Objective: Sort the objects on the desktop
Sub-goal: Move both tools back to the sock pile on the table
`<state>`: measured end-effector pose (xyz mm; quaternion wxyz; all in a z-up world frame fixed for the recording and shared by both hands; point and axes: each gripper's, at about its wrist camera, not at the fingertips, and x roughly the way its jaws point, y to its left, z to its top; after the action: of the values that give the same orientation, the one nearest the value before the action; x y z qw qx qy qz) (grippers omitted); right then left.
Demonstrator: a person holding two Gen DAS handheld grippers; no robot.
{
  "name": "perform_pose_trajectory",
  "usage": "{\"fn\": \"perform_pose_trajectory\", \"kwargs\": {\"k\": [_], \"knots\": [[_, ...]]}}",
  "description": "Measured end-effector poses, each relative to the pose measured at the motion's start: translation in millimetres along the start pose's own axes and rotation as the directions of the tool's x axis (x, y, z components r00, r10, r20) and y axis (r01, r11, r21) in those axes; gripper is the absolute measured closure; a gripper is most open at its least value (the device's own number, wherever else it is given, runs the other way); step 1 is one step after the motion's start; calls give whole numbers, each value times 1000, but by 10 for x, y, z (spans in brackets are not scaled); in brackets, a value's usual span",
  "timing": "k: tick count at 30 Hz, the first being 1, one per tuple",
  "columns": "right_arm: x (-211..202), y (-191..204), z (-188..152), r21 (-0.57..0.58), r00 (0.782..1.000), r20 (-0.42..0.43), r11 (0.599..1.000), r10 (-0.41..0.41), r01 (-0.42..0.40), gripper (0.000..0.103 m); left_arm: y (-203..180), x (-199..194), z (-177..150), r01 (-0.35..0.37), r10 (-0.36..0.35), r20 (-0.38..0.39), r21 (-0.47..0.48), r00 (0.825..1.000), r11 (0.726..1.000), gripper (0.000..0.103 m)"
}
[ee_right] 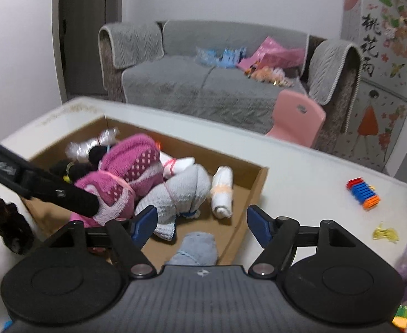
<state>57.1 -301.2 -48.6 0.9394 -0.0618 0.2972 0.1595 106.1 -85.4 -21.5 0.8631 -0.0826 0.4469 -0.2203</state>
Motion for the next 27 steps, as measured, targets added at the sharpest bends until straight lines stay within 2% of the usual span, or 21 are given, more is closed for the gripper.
{"fn": "perform_pose_trajectory", "kwargs": {"k": [7,9,13,15,20,24,27], "knots": [[-662,9,-192,86,993,110,995,48,-57,25,144,-802,-572,-68,31,169,215,985,974,0],[-817,62,-320,99,989,131,992,67,-80,24,244,-900,-798,-94,52,171,245,984,965,0],[-1014,177,-570,103,983,129,984,132,-146,23,280,-1005,-1202,-53,14,133,295,991,954,1],[-1047,239,-672,80,980,102,981,169,-177,22,184,-1019,-1362,-6,-35,115,339,993,941,0],[-1049,302,-858,48,979,33,978,202,-204,22,-305,-850,-1632,94,-136,56,469,989,878,0],[-995,243,-941,120,983,22,976,180,-182,23,-588,-551,-1650,118,-151,36,458,988,881,0],[-967,310,-976,99,990,16,985,139,-140,23,-710,-333,-1618,101,-136,44,451,990,887,0]]}}
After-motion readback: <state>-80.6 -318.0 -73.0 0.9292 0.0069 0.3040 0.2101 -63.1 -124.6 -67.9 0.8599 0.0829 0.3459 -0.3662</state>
